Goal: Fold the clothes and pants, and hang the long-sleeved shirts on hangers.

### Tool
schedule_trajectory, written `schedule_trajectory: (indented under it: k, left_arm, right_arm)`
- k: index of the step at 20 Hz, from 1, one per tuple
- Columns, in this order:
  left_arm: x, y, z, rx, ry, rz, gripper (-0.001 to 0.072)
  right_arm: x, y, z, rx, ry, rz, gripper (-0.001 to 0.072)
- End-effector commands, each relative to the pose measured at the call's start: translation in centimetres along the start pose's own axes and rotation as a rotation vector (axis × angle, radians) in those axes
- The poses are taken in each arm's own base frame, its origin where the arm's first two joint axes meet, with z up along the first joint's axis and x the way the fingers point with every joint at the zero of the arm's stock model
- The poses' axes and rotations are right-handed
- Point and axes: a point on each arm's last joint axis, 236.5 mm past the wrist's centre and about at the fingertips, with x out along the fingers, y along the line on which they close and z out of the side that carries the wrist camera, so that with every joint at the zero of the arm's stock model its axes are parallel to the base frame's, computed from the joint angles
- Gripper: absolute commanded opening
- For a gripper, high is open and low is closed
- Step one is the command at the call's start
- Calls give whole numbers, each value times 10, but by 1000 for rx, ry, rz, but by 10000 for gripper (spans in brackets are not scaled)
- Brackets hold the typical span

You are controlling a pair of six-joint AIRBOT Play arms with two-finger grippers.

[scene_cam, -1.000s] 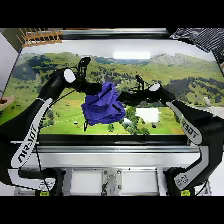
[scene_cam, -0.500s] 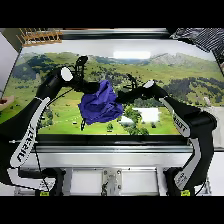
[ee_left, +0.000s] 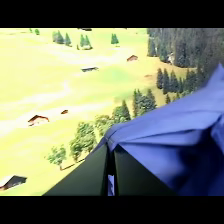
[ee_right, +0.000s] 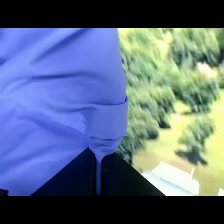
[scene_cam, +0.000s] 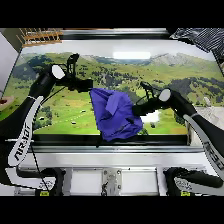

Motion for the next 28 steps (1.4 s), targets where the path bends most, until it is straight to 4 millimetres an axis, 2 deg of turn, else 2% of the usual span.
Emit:
schedule_trajectory:
  k: [1,2,3,4,5,8,9,11,14,16,18,20,21,22,23,24,25,26,27,28]
  left_arm:
    - [25,-8,-1,11,1,-6,37]
    - [27,-8,-1,11,-1,-6,346]
    - [24,-10,0,12,-5,-9,553]
    - [15,-9,2,13,-14,-8,539]
    - [3,-9,6,11,-30,-9,539]
    - [-40,-8,6,7,-67,-12,539]
    - [-50,-12,-2,10,-70,-18,539]
    - [-55,-29,-29,13,-47,-52,539]
    - [-45,-56,-80,41,18,-100,539]
    - [-37,-73,-105,59,36,-128,538]
    - [-34,-87,-119,57,26,-150,537]
    - [-35,-95,-124,47,16,-160,536]
    - [-37,-98,-124,40,14,-164,362]
    - [-39,-99,-123,43,8,-168,140]
    - [-41,-100,-122,44,-1,-170,29]
    - [-43,-100,-120,46,-10,-171,12]
    - [-44,-101,-119,46,-16,-173,12]
    - [-44,-101,-120,47,-14,-173,12]
    - [-44,-101,-120,47,-13,-173,12]
    - [-44,-101,-120,47,-13,-173,12]
  right_arm:
    - [-8,-11,-36,22,-13,-42,18]
    - [-14,-9,-34,18,-29,-40,35]
    - [-21,-9,-29,18,-54,-40,199]
    - [-32,-10,-21,21,-90,-41,468]
    - [-45,-13,-15,28,-130,-43,633]
    - [-85,-25,-6,60,-226,-58,647]
    - [-93,-31,-7,65,-235,-65,647]
    - [-94,-50,-18,86,-184,-72,647]
    - [-68,-69,-35,101,-54,5,648]
    - [-39,-69,-34,98,-11,99,648]
    - [-9,-56,-29,118,9,214,648]
    - [18,-42,-22,146,10,307,645]
    - [30,-33,-19,158,16,340,645]
    - [38,-23,-16,161,22,372,644]
    - [45,-12,-13,164,30,399,643]
    - [50,0,-10,161,35,422,640]
    - [53,12,-7,151,37,440,502]
    - [54,19,-5,134,35,445,226]
    - [52,25,-1,114,30,449,24]
    - [46,28,5,95,13,451,4]
